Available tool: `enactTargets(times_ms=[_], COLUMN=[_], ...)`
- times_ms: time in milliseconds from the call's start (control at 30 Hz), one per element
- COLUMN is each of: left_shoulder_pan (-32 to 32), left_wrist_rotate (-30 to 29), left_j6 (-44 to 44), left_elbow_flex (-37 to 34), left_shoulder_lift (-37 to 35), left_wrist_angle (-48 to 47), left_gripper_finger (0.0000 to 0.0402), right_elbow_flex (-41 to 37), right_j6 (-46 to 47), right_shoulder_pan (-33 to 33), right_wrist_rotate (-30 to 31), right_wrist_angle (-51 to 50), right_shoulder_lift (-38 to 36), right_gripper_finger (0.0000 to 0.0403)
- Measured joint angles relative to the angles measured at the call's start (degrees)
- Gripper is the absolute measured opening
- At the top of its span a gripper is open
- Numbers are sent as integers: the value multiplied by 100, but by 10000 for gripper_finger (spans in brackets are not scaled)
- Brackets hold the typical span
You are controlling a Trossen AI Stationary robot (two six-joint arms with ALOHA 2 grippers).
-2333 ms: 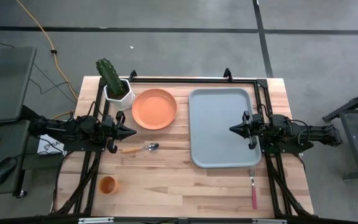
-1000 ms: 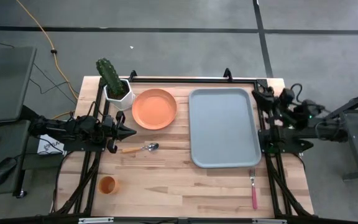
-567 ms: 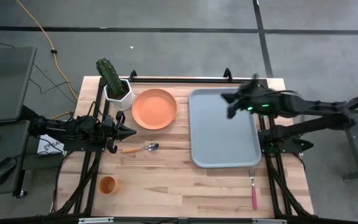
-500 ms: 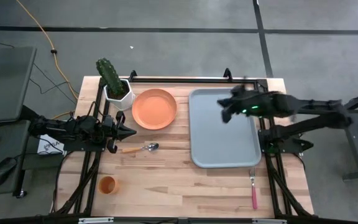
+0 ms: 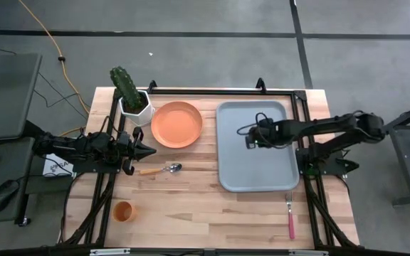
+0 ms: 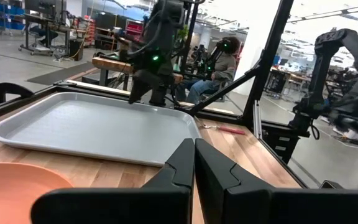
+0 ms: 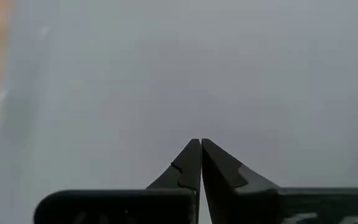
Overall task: Pick and place plate/cup/fork/spoon on tray
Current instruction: Adjust the gray serving tray
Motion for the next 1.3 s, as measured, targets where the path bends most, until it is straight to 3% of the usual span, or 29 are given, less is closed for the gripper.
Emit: enactTargets(times_ms=[100, 267, 567, 667, 1000, 1067, 1300], left_shoulder_pan=[0, 0, -1, 1, -1, 1, 0], left_wrist_rotate=[-1, 0, -2, -2, -2, -2, -2], left_j6=[0, 0, 0, -2, 0, 0, -1], left_elbow_flex=[1, 0, 1, 2, 1, 0, 0], left_shoulder_lift=[0, -1, 0, 0, 1, -1, -1], left_wrist_angle=[0, 0, 0, 0, 0, 0, 0], left_gripper_finger=[1, 1, 1, 1, 1, 1, 1], right_elbow_flex=[-198, -532, -540, -540, -509, -505, -479], right_j6=[57, -420, -956, -949, -807, -1207, -4112], right_shoulder_pan=[-465, -1256, -1981, -2119, -2048, -2012, -1999], right_wrist_rotate=[183, -433, -255, -154, -131, -70, -651], right_wrist_angle=[312, 1584, 2006, 2282, 2623, 2646, 3099], right_shoulder_lift=[-6, 68, 530, 820, 1556, 1680, 1983], right_gripper_finger=[5, 23, 169, 201, 213, 213, 213])
